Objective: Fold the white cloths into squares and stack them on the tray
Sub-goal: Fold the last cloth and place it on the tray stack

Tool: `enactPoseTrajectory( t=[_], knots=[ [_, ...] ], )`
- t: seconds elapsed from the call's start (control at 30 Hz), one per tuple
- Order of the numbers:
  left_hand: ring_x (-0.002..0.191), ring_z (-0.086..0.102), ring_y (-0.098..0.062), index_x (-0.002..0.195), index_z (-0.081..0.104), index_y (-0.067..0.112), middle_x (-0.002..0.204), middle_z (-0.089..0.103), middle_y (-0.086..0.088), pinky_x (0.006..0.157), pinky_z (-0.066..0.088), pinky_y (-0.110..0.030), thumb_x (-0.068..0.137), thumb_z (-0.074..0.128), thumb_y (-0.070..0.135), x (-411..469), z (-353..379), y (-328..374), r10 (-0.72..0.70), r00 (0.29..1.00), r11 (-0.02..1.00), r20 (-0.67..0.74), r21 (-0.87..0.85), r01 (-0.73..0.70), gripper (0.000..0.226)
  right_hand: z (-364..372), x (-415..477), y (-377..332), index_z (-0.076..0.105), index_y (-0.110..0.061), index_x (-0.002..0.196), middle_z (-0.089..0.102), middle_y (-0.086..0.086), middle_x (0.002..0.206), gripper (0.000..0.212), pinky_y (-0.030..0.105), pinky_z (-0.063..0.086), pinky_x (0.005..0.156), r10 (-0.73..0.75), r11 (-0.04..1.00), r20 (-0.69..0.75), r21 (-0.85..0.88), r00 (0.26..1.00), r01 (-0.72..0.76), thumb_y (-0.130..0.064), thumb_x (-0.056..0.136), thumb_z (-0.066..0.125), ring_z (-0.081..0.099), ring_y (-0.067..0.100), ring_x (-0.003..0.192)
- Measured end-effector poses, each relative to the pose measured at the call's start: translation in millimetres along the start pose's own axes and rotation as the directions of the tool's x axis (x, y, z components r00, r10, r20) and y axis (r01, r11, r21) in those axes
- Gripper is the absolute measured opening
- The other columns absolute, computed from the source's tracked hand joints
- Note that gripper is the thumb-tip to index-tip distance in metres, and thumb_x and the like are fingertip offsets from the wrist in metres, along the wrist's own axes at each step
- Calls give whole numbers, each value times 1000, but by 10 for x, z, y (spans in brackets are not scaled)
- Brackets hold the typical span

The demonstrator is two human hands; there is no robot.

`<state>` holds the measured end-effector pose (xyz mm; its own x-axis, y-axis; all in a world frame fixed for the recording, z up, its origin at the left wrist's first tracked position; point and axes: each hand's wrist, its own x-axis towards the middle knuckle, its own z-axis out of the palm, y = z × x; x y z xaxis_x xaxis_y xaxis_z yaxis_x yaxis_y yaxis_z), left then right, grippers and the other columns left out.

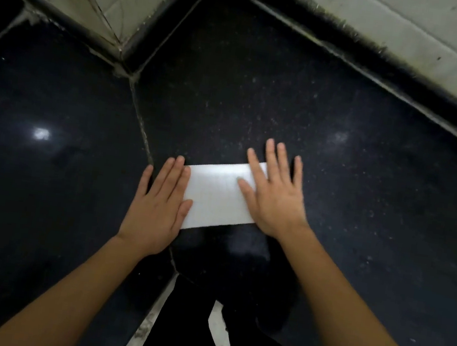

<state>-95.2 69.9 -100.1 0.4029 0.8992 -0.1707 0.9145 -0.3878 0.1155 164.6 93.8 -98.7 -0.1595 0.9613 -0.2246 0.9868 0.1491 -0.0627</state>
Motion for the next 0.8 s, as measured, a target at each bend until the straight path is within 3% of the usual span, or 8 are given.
enactPoseTrajectory(
  t=[0.13, 0.33, 0.4, 0.5, 0.67, 0.8],
  knots=[
    [154, 9, -26, 157, 17, 3, 166, 11, -14, 122, 13, -55, 105, 19, 39, -27, 13, -3, -4, 1000, 1000, -2, 14, 4, 63, -30, -94, 315, 5, -29, 161, -9, 10, 169, 64, 54, -4, 124, 147, 984, 31, 98, 989, -149, -58, 105, 16, -13, 31, 154],
    [154, 8, -25, 157, 16, 4, 166, 10, -12, 122, 12, -55, 105, 18, 39, -34, 17, 15, -9, 1000, 1000, -21, 4, 9, 63, -123, -324, 170, 8, -15, 161, -4, 11, 169, 69, 50, -1, 126, 337, 894, -51, 329, 940, -303, -56, 106, 16, -11, 27, 155],
    [154, 7, -25, 157, 16, 4, 166, 10, -12, 123, 12, -54, 105, 18, 39, -35, 16, 16, -6, 1000, 1000, -24, 13, 6, 63, -119, -367, -31, 9, -15, 161, -3, 12, 169, 69, 50, 0, 126, 273, 916, -84, 328, 958, -232, -55, 106, 16, -8, 28, 155],
    [154, 6, -24, 157, 15, 4, 167, 8, -12, 123, 10, -53, 105, 18, 39, -35, 11, 6, -2, 1000, 1000, -14, 20, 2, 63, 18, -421, -151, 14, -17, 161, 3, 16, 168, 66, 56, 10, 124, 83, 985, -70, 155, 994, -72, -53, 107, 21, 1, 35, 155],
    [154, 2, -23, 158, 9, 6, 167, 4, -11, 123, 9, -53, 105, 11, 42, -19, 8, -10, 5, 1000, 1000, 13, 30, -6, 64, 124, -408, -18, 13, -21, 161, 5, 13, 168, 65, 57, 11, 123, 71, 995, -30, 78, 997, -69, -55, 106, 19, 5, 39, 154],
    [154, -3, -23, 158, 7, 7, 167, 0, -10, 122, 10, -56, 105, 7, 47, -44, -36, 30, -6, 1000, 1000, 15, 13, 6, 66, 120, -433, 9, 6, -19, 161, -5, 9, 169, 63, 54, 3, 125, 58, 982, -15, 180, 998, -55, -51, 108, 16, -7, 32, 155]
  ],
)
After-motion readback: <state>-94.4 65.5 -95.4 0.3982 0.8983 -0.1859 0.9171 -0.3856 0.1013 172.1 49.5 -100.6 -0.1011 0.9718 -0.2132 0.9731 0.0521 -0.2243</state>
